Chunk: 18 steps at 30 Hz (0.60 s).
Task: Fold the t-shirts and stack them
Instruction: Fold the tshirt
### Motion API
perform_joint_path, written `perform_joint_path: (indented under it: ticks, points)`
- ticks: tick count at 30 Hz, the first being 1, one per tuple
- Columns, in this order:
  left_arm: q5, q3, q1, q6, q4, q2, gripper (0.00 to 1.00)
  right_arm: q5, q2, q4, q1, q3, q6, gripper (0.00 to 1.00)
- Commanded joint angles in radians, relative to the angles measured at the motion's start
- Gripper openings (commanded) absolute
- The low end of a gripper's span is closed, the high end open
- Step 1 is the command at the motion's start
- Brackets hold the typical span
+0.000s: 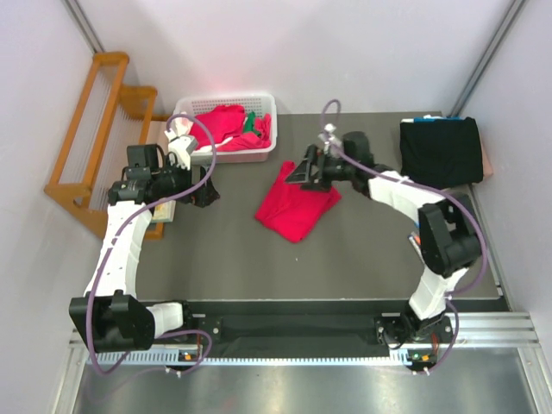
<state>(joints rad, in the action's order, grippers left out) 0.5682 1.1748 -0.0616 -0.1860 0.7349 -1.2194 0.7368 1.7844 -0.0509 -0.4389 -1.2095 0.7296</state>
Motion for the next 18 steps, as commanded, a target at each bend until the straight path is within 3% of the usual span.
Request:
perform_joint_path:
  ticks: [1, 7, 18]
  points:
    - [0.022, 0.023, -0.007, -0.018, 0.02, 0.04, 0.99, -0.071, -0.013, 0.074, 0.161, 0.132, -0.073, 0.93]
    - [0.018, 0.026, -0.007, -0.026, 0.031, 0.055, 0.99, -0.097, 0.009, 0.089, 0.262, 0.192, -0.079, 0.94]
    - [0.019, 0.031, -0.007, -0.023, 0.031, 0.043, 0.99, -0.088, 0.064, 0.076, 0.342, 0.229, -0.108, 0.96]
